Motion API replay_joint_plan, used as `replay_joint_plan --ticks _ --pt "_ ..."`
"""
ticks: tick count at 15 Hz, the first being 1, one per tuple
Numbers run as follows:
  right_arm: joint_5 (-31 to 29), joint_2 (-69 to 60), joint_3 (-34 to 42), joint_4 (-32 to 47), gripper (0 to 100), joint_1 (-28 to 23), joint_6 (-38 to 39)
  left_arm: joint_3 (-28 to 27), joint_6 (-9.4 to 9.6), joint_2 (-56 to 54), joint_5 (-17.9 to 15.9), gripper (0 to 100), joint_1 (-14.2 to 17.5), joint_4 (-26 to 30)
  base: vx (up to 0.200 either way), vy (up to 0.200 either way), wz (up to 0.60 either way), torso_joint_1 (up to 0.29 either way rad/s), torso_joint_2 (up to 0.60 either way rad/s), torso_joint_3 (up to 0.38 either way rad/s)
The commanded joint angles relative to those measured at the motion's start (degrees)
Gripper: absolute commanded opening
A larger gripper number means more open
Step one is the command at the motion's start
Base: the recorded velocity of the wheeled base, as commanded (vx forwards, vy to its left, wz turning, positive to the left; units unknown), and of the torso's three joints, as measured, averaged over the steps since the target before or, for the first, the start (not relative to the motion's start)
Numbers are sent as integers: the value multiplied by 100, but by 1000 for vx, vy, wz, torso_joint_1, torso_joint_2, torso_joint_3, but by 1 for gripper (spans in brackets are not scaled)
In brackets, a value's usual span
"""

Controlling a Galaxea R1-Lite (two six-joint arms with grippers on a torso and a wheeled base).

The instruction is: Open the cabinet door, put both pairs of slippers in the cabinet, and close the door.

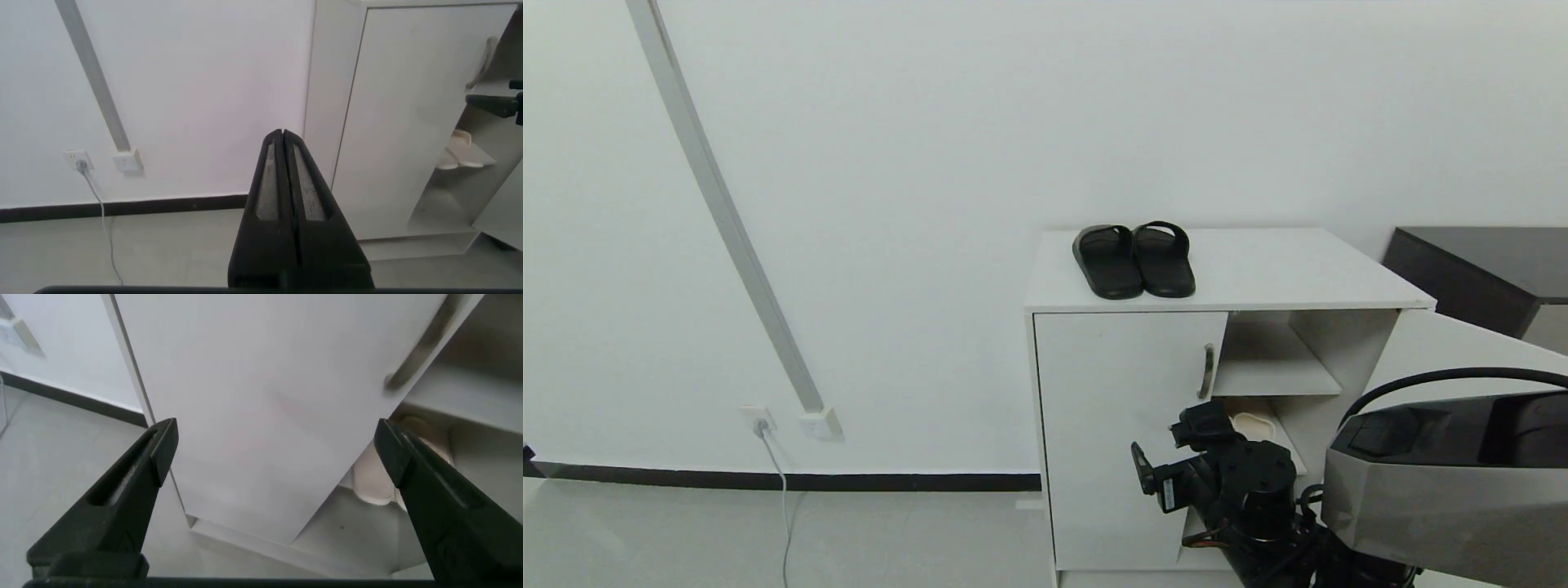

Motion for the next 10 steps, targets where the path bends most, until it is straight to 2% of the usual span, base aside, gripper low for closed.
replay_joint_plan --ticks 1,10 --pt "-1 9 10 -12 100 3 -3 0 -1 0 -3 0 0 -1 0 0 0 212 -544 -320" --pt "8 -8 10 -21 100 11 6 0 8 0 -3 0 0 -1 0 0 0 246 -574 -327"
